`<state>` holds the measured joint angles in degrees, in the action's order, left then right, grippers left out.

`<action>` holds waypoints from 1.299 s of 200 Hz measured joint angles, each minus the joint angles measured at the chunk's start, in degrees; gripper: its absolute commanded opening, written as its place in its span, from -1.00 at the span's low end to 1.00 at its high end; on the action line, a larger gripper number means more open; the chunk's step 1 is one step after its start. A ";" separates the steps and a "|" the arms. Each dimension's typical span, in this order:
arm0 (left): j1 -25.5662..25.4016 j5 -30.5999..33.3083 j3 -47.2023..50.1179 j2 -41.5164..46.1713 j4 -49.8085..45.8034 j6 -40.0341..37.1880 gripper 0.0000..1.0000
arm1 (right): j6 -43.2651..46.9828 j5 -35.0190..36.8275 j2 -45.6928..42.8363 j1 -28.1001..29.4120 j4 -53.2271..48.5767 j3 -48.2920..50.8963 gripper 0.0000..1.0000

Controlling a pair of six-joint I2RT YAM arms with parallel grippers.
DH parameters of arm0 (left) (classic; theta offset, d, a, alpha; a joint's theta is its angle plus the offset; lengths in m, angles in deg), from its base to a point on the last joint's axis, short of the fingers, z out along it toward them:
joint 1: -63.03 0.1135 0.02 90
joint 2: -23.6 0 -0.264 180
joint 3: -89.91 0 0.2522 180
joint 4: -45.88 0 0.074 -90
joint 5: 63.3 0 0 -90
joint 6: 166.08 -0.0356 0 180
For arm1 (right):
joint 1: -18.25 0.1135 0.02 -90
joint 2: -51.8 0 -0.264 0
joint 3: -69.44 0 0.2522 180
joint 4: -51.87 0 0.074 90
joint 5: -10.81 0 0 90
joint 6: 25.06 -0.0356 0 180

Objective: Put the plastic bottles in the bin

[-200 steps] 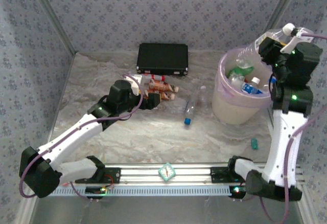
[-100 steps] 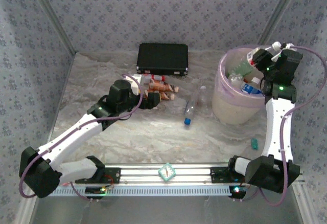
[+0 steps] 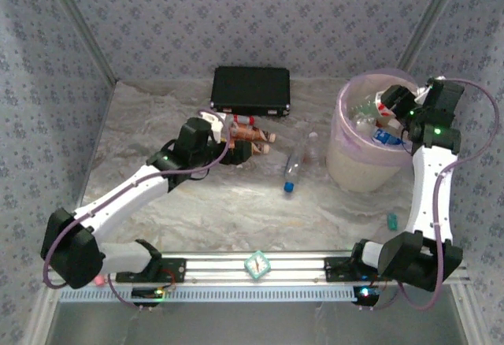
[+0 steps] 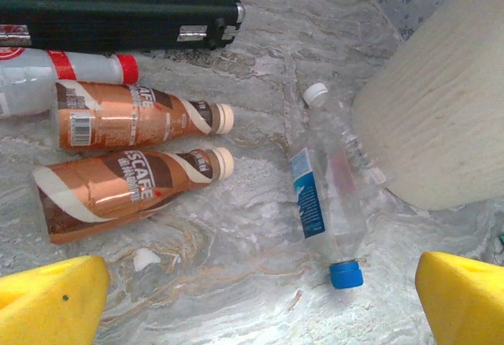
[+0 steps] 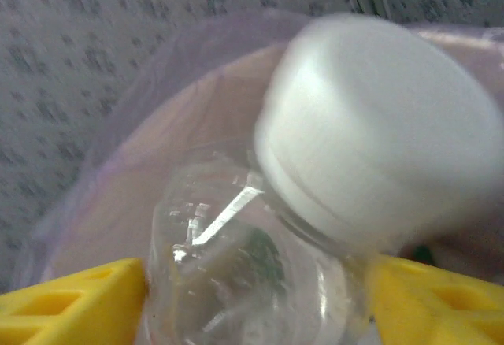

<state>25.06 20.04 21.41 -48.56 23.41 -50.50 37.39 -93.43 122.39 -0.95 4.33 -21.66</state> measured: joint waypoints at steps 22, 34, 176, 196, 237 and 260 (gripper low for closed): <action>0.00 -0.46 -1.01 -0.92 -0.17 -0.02 0.99 | 3.08 1.40 0.72 0.00 -10.32 -7.65 0.68; 0.00 -0.68 -1.07 -1.20 -0.17 0.00 0.99 | 4.76 2.69 0.72 -0.02 -14.69 -11.74 0.66; -1.49 -2.21 -5.70 -9.77 -3.17 -1.03 1.00 | 12.39 10.43 15.82 4.00 -16.57 -18.23 0.04; -1.68 -2.58 -5.88 -10.08 -3.19 -0.87 1.00 | 12.15 9.33 13.90 5.27 -12.81 -13.97 0.04; -2.34 -3.04 -6.78 -11.65 -3.37 -0.85 1.00 | 10.62 6.43 11.30 6.80 -10.03 -10.54 0.04; -2.93 -3.02 -7.45 -12.41 -3.56 -0.81 0.99 | 10.40 5.70 10.99 7.76 -12.13 -11.47 0.10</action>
<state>22.13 17.03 13.96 -60.98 19.85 -51.31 47.79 -87.72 133.38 6.81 -7.80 -33.13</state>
